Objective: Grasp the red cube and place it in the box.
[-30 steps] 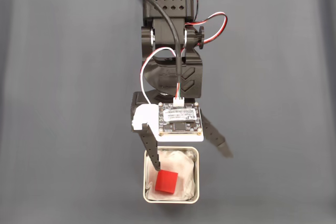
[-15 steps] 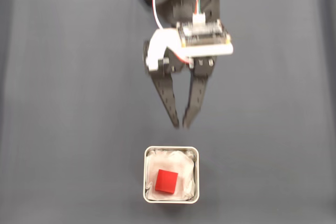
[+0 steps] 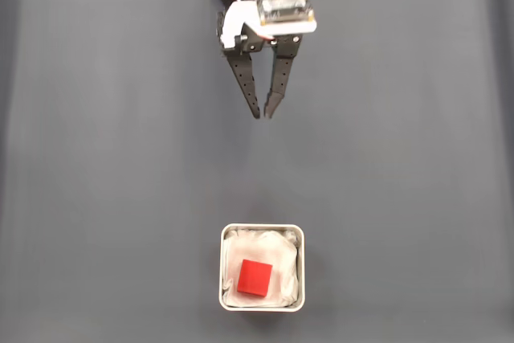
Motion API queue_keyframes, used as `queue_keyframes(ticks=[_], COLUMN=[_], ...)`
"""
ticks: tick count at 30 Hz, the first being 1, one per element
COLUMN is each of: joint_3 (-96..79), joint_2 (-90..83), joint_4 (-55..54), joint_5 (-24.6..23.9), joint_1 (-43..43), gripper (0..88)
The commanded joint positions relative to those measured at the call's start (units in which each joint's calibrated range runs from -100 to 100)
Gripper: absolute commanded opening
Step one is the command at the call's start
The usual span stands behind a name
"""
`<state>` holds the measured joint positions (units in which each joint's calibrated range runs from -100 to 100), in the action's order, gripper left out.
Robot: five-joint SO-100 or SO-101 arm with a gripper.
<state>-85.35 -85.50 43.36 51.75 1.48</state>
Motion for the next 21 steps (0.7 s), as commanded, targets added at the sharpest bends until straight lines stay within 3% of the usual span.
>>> queue_keyframes(ticks=[1,12,21], joint_3=[-7.2,-14.5,-14.5], joint_2=[-6.3,-14.4,-14.4], joint_4=[5.5,29.7,32.1], joint_5=[-0.5,-4.1,-5.0], joint_1=[-0.4,0.1,-0.3], gripper=[0.0,0.0,0.0])
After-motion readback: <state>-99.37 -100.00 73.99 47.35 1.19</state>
